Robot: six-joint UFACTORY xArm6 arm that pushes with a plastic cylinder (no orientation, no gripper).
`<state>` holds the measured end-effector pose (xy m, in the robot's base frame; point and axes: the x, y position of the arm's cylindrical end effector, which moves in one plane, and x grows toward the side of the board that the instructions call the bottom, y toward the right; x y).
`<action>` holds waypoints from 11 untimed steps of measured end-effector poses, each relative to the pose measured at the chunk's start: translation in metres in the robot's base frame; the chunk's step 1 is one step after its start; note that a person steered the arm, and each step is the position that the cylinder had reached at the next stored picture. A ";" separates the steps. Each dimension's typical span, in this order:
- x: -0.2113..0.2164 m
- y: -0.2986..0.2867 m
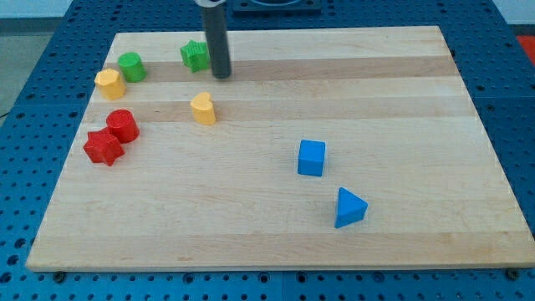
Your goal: Adjust the red circle diagonally top left to the red star
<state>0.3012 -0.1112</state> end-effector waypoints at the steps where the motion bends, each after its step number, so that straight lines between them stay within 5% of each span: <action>1: 0.007 -0.020; 4: 0.101 -0.101; 11: 0.098 -0.188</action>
